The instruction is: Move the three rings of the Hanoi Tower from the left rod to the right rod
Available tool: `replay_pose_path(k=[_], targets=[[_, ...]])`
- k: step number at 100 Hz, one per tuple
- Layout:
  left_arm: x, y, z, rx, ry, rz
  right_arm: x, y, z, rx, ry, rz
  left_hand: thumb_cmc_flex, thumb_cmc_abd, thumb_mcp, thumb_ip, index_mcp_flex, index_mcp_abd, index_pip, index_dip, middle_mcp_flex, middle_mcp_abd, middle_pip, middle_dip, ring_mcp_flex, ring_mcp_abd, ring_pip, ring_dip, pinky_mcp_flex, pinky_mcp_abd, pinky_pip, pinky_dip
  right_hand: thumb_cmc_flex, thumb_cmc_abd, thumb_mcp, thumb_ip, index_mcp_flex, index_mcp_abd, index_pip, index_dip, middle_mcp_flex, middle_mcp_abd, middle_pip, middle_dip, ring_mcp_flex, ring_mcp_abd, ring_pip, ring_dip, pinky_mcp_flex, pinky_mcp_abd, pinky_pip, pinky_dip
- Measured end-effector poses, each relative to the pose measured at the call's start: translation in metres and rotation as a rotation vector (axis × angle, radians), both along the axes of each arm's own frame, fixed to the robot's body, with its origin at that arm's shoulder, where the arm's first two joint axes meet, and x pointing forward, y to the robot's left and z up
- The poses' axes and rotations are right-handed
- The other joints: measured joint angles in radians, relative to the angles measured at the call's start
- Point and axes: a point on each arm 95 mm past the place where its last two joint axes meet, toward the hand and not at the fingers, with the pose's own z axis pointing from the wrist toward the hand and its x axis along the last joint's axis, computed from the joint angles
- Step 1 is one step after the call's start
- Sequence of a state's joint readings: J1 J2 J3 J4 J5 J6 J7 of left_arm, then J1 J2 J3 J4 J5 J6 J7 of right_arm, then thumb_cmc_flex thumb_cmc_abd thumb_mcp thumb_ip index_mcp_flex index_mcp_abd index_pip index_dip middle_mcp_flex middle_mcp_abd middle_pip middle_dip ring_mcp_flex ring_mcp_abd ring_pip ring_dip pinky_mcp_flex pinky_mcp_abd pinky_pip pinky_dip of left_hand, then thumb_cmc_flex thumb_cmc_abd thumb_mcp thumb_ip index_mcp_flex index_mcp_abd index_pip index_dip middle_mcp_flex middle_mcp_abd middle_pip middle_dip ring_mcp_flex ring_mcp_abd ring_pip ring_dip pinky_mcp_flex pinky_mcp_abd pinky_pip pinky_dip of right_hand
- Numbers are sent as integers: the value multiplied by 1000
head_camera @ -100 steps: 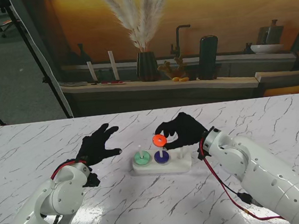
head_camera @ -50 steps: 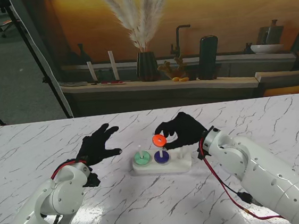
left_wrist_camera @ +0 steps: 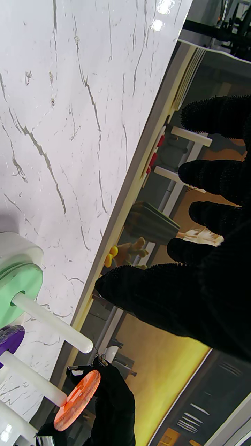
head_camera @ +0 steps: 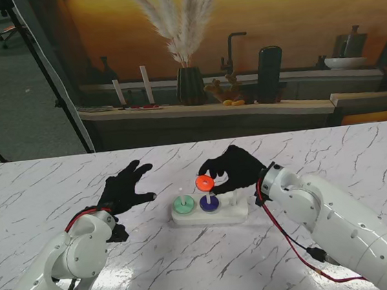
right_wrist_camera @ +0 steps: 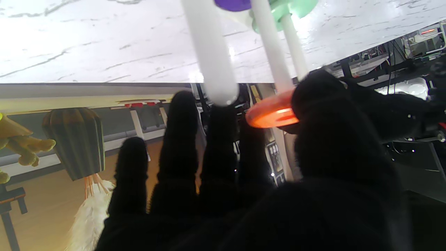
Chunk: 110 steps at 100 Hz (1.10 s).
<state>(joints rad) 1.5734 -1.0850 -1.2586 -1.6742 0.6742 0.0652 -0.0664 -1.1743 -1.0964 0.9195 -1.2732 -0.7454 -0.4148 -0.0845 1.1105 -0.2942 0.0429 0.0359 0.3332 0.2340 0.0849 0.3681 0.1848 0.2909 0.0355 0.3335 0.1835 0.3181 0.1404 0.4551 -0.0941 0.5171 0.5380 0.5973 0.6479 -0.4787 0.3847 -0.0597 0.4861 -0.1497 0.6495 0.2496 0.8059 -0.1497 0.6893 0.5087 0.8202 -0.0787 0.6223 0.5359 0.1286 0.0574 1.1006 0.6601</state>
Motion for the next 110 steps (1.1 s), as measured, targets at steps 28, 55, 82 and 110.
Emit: replay_pose_path(k=[28, 55, 82, 110], targets=[[0, 0, 0, -2, 2, 0, -2, -3, 1, -20, 4, 7, 0, 0, 1, 0, 0, 0, 0, 0, 0, 0, 0, 0, 0, 0, 0, 0, 0, 0, 0, 0, 0, 0, 0, 0, 0, 0, 0, -10, 0, 0, 0, 0, 0, 0, 0, 0, 0, 0, 0, 0], [0, -3, -1, -4, 5, -7, -3, -8, -2, -34, 15, 1, 0, 0, 1, 0, 0, 0, 0, 0, 0, 0, 0, 0, 0, 0, 0, 0, 0, 0, 0, 0, 0, 0, 0, 0, 0, 0, 0, -10, 0, 0, 0, 1, 0, 0, 0, 0, 0, 0, 0, 0], [0, -3, -1, -7, 7, -6, -3, -6, -6, -46, 21, 11, 0, 0, 1, 0, 0, 0, 0, 0, 0, 0, 0, 0, 0, 0, 0, 0, 0, 0, 0, 0, 0, 0, 0, 0, 9, 0, 0, -10, 2, 0, 0, 1, 0, 0, 0, 0, 0, 0, 0, 0], [0, -2, -1, -8, 7, 0, -1, -4, -5, -52, 18, 14, 0, 0, 1, 0, 0, 0, 0, 0, 0, 0, 0, 0, 0, 0, 0, 0, 0, 0, 0, 0, 0, 0, 0, 0, 9, 0, 0, -10, 2, 0, 0, 1, 0, 0, 0, 0, 0, 0, 0, 0]])
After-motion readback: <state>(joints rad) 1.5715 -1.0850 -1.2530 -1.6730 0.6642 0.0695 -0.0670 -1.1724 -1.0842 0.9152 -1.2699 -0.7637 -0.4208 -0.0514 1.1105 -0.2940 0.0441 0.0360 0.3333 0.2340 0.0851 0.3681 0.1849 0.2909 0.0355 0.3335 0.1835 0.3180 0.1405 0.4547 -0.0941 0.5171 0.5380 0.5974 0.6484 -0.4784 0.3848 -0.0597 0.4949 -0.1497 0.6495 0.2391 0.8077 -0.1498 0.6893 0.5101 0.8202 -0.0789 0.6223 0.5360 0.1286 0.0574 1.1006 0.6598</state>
